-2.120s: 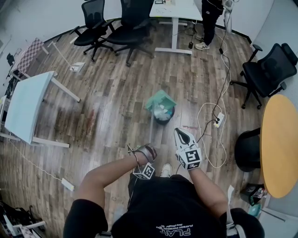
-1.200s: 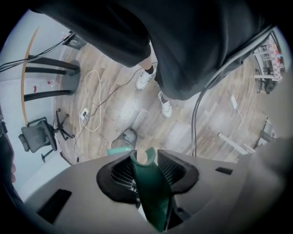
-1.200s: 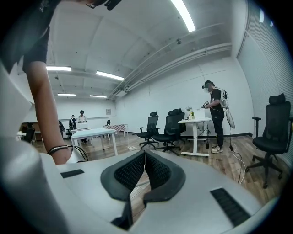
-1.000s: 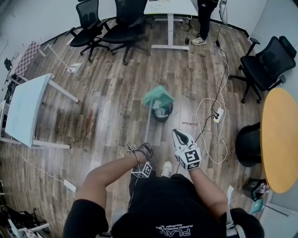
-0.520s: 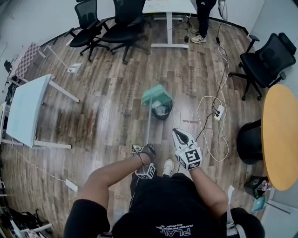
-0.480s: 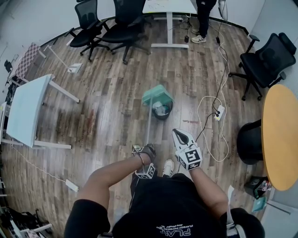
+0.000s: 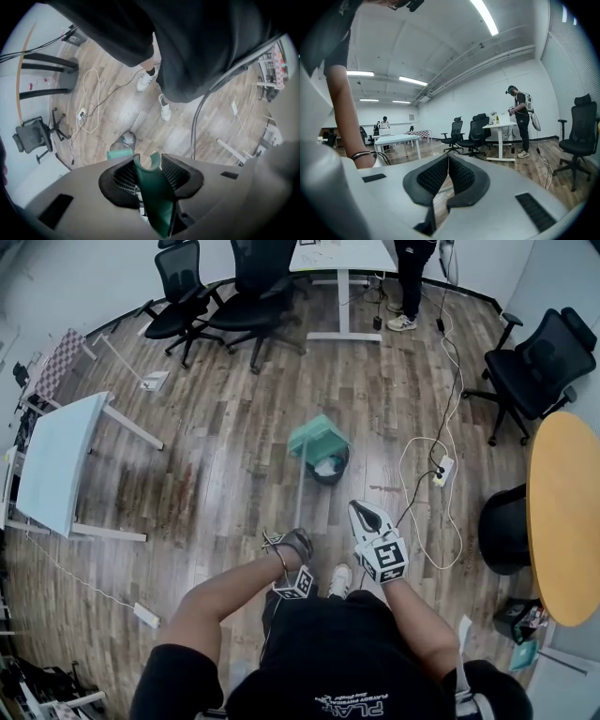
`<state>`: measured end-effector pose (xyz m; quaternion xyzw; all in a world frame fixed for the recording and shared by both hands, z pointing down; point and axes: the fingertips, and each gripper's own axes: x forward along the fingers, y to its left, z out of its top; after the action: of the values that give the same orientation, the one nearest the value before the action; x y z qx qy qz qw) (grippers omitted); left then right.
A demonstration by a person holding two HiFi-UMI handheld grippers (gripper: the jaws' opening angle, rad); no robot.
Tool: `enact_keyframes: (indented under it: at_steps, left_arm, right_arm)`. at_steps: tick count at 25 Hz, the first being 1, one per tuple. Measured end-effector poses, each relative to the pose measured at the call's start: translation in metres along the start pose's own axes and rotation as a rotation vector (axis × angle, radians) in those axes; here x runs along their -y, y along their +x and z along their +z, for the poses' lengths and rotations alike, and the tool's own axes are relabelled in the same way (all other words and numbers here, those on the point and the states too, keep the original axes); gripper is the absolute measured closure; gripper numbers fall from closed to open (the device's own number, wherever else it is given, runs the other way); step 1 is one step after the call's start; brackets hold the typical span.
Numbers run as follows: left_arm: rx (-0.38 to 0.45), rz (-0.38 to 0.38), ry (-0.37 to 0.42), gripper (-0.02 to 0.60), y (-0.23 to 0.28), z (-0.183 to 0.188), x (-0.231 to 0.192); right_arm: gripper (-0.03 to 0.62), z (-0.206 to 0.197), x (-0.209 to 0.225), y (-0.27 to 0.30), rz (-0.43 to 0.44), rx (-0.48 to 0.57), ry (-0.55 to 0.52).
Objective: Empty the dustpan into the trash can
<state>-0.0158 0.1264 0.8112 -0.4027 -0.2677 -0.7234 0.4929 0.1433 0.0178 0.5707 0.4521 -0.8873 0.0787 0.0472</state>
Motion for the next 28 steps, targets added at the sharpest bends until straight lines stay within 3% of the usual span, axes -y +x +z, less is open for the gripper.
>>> enact_keyframes:
  at_steps: [7, 18, 28]
  left_arm:
    - [0.116, 0.077, -0.261, 0.437, -0.023, -0.009, -0.034]
    - [0.235, 0.263, -0.851, 0.502, -0.068, -0.087, -0.093]
    - [0.323, 0.355, -1.432, 0.511, -0.085, -0.165, -0.096]
  right_arm:
    - [0.57, 0.004, 0.003, -0.003, -0.007, 0.006, 0.0]
    - [0.571, -0.002, 0.018, -0.015, -0.033, -0.021, 0.004]
    - [0.569, -0.001, 0.022, -0.008, -0.035, -0.021, 0.023]
